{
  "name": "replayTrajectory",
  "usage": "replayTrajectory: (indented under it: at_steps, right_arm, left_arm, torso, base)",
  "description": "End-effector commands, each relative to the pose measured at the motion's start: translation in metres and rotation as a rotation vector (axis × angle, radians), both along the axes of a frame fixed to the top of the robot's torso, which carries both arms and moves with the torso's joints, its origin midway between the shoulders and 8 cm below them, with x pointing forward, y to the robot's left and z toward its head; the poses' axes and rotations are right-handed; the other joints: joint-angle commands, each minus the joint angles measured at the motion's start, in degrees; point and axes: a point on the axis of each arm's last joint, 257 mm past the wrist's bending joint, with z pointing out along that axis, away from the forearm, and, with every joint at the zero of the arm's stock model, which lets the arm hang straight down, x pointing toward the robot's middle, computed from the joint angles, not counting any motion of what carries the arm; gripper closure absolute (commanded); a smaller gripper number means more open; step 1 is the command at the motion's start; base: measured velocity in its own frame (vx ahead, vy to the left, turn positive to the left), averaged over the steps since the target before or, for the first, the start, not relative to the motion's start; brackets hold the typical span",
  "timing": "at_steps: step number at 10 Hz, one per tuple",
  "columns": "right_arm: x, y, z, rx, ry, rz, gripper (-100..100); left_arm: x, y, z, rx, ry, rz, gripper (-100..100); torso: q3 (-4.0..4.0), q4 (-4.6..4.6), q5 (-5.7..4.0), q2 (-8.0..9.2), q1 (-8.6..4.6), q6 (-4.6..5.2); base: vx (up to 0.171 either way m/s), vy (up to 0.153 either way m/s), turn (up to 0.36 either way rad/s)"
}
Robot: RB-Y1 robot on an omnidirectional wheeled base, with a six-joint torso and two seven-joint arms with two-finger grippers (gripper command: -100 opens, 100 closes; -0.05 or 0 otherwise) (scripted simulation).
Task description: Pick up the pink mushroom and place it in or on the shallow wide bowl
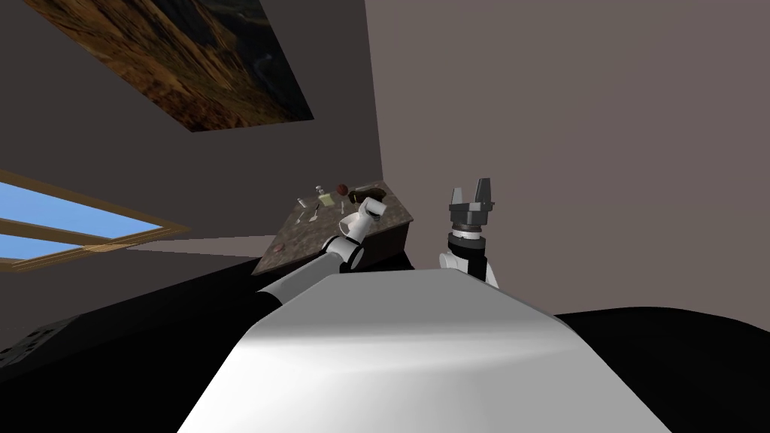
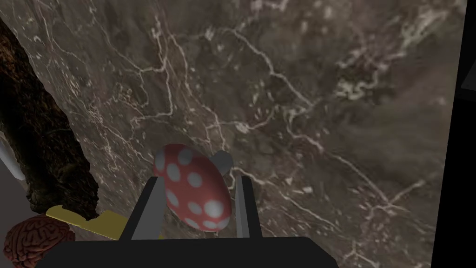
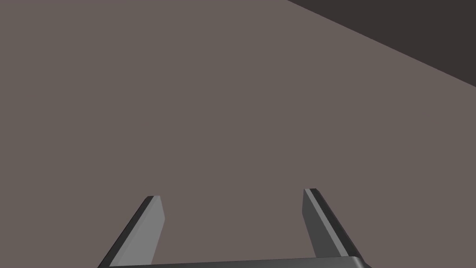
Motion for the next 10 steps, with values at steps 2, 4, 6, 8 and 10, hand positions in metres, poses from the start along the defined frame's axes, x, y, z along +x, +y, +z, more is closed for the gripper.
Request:
replayTrajectory:
  at_steps: [2, 4, 6, 8, 10]
  right_arm:
    - [0.0, 0.0, 0.0, 0.0, 0.0, 0.0, 0]
    - [0.0, 0.0, 0.0, 0.0, 0.0, 0.0, 0]
    - [0.0, 0.0, 0.0, 0.0, 0.0, 0.0, 0]
    - [0.0, 0.0, 0.0, 0.0, 0.0, 0.0, 0]
    - [0.0, 0.0, 0.0, 0.0, 0.0, 0.0, 0]
  left_arm:
    - [0.026, 0.027, 0.036, 0.022, -0.08, 0.029, 100]
    - [0.035, 0.035, 0.052, 0.026, -0.111, 0.038, 100]
    - [0.048, 0.044, 0.082, 0.027, -0.168, 0.051, 100]
    - [0.057, 0.047, 0.111, 0.02, -0.217, 0.058, 100]
    - [0.063, 0.044, 0.137, 0.008, -0.262, 0.06, 100]
  torso:
    - [0.14, 0.04, 0.03, 0.26, 0.17, -0.02]
    - [0.17, 0.04, 0.05, 0.29, 0.2, -0.01]
    - [0.11, 0.05, 0.05, 0.18, 0.27, 0.0]
    - [0.17, 0.05, 0.1, 0.29, 0.49, -0.05]
    - [0.19, 0.06, 0.15, 0.32, 0.68, -0.09]
  base:
    - [-0.155, 0.057, -0.018]
    - [-0.096, 0.051, -0.006]
    - [-0.102, 0.099, -0.016]
    - [-0.124, 0.148, -0.002]
    - [-0.123, 0.175, -0.003]
